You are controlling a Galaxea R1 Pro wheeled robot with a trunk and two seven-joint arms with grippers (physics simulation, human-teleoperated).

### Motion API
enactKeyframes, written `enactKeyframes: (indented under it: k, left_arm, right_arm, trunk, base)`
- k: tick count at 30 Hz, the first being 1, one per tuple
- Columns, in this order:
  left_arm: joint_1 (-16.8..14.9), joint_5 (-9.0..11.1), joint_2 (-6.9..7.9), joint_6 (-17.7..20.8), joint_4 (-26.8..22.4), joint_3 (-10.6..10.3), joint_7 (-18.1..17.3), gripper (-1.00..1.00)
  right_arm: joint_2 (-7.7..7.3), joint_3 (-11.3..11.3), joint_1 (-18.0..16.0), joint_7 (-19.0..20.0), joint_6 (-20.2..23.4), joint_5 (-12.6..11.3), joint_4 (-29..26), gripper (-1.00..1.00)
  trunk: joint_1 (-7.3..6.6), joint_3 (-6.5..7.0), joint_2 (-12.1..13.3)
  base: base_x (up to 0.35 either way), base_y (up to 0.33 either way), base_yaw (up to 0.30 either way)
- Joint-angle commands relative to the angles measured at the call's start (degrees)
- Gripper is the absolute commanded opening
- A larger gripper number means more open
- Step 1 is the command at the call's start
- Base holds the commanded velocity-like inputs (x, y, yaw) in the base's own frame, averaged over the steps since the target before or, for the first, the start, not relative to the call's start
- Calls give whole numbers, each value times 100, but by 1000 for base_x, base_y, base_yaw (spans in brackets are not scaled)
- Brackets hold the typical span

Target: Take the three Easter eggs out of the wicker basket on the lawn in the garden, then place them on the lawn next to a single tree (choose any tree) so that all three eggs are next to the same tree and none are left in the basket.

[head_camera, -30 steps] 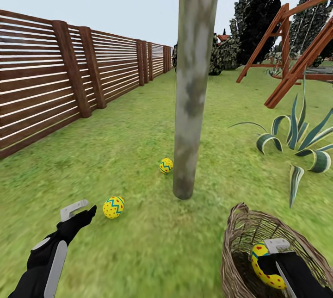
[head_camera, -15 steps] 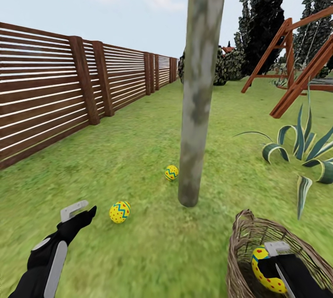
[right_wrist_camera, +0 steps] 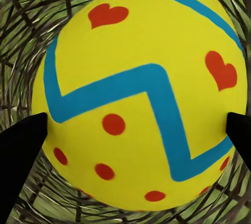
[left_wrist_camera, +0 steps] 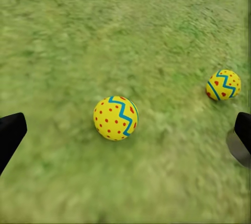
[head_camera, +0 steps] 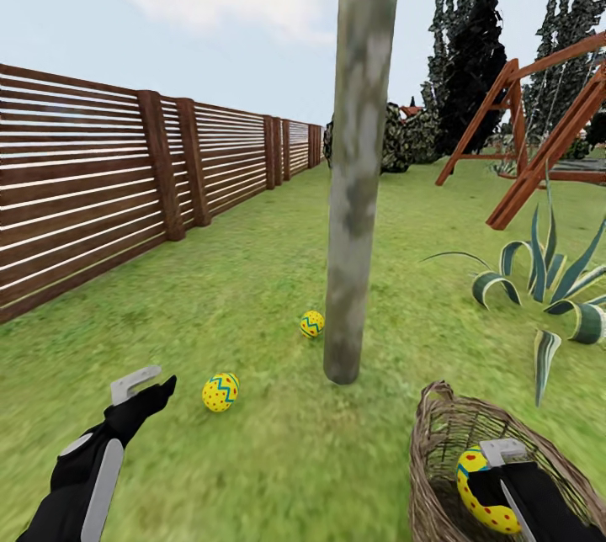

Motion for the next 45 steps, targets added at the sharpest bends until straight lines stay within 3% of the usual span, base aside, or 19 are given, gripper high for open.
enactKeyframes:
  k: [1, 23, 45]
  left_arm:
    - [-4, 43, -6, 37, -7, 15, -8, 100]
    - [-4, 50, -9, 37, 3, 15, 0, 100]
    - [-4, 43, -43, 25, 125, 6, -9, 100]
  right_arm:
    - [3, -11, -2, 57, 24, 62, -8, -100]
    - [19, -6, -2, 58, 24, 62, -8, -100]
    - [110, -13, -2, 51, 24, 108, -8, -100]
  trunk:
    - [-4, 17, -1]
    - [-62, 504, 32]
    - [-545, 899, 915]
  base:
    - [-1, 0, 0]
    - [-10, 0, 0]
    - [-38, 0, 0]
